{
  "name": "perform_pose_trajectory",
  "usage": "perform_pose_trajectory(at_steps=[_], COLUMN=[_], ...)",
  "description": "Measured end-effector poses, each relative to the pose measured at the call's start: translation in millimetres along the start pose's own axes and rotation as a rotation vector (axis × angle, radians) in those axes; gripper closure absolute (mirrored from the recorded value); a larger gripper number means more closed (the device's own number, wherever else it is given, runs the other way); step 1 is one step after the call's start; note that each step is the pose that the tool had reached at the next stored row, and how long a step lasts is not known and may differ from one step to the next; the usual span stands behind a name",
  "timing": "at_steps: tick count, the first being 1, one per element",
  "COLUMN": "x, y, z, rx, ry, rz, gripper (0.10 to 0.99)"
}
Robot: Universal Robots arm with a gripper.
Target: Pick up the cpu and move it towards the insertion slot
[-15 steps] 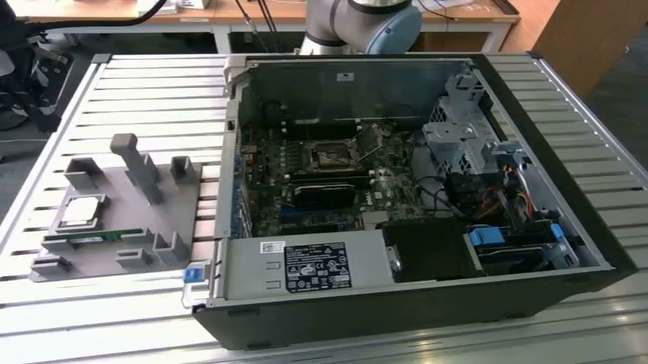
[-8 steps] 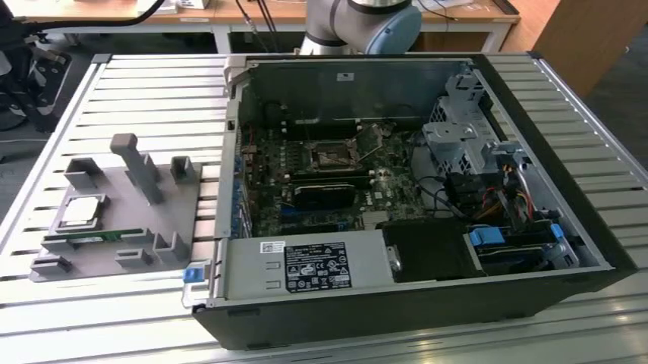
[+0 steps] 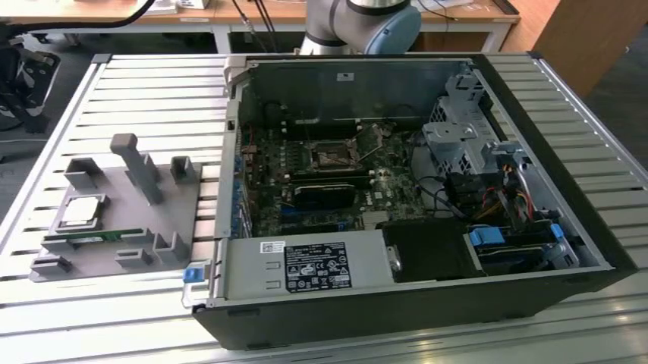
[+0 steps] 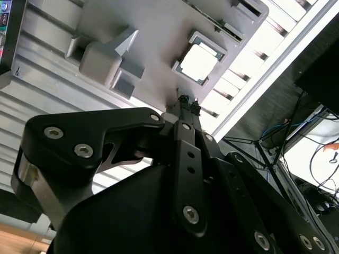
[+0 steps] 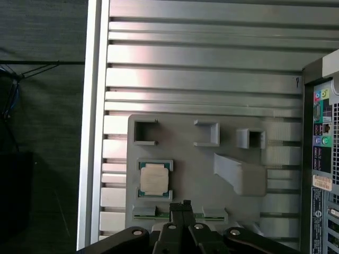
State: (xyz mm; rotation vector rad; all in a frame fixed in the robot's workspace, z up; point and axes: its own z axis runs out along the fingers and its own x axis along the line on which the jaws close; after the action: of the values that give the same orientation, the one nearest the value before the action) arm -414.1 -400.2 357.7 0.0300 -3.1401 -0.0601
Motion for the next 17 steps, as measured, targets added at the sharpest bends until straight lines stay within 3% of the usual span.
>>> perform_pose_trajectory(at_steps=[5, 17], x=[7.6, 11.2], y=[0.0, -0.5], z=[1.3, 9.0], rx=[0.001, 0.007], ry=[0.0001, 0.0002], rz=[0.0, -0.002], gripper=[0.98, 0.973])
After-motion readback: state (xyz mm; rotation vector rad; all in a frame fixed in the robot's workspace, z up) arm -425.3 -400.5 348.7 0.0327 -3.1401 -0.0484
